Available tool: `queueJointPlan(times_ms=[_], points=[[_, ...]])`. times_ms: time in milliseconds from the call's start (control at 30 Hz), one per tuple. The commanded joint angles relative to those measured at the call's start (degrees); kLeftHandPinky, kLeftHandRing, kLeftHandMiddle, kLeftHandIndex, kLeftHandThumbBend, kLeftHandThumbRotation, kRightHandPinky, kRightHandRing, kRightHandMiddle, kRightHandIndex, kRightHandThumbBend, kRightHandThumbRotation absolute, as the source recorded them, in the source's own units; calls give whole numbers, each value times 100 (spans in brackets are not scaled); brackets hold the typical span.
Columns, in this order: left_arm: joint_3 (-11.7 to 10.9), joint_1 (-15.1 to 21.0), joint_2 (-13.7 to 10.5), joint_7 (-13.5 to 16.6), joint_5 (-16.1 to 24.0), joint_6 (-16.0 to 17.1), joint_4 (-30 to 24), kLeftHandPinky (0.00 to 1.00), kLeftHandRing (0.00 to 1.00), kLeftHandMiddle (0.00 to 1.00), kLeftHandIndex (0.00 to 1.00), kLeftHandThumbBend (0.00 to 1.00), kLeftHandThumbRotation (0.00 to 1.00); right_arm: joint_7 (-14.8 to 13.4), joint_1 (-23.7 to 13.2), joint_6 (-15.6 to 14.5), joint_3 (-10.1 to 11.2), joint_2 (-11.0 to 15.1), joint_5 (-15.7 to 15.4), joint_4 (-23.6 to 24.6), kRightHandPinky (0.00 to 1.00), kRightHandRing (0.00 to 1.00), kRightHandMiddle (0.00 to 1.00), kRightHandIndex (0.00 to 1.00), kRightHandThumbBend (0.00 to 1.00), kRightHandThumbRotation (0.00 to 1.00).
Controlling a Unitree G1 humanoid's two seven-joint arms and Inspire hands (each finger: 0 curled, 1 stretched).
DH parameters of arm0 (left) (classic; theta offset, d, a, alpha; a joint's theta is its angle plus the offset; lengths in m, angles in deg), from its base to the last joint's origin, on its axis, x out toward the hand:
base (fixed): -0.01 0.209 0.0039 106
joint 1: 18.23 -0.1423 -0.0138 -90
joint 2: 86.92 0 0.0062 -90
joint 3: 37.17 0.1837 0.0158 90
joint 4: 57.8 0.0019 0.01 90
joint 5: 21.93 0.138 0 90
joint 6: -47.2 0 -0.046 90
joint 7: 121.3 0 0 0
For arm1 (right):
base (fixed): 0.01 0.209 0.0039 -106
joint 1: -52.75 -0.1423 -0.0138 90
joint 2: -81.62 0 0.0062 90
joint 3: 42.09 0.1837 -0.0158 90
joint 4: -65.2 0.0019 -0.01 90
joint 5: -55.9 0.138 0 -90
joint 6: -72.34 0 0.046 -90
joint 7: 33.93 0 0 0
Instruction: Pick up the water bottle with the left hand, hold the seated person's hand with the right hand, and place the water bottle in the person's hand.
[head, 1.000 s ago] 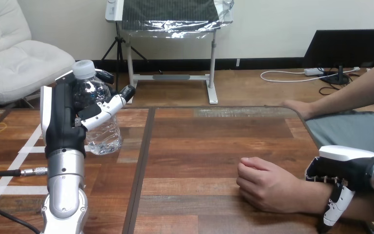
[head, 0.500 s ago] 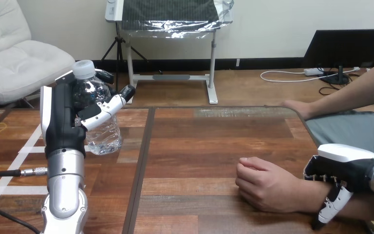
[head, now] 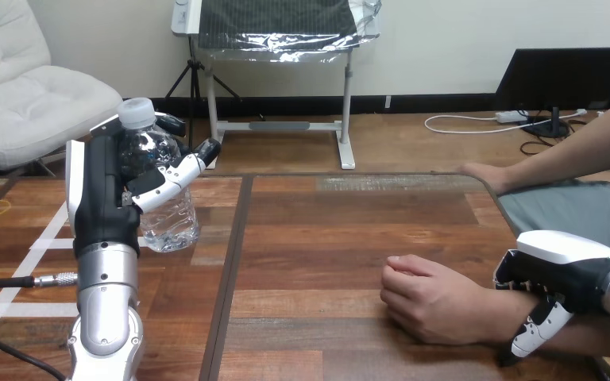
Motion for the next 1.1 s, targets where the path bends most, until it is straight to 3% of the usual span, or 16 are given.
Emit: queueJointPlan(times_ms=[0, 467, 1067], points=[[-49, 211, -1, 35, 22, 194, -186, 26, 31, 37, 43, 62, 0, -154, 20, 15, 90, -111, 63, -5, 17, 23, 31, 33, 78, 25], [-40, 207, -1, 48, 50, 117, -224, 26, 31, 37, 43, 62, 0, -243, 16, 221, 191, -111, 128, -40, 19, 25, 32, 33, 77, 27], [-50, 208, 16, 43, 13, 155, -196, 26, 31, 37, 43, 62, 0, -234, 3, 230, 260, -121, 222, -43, 22, 27, 35, 36, 78, 24]])
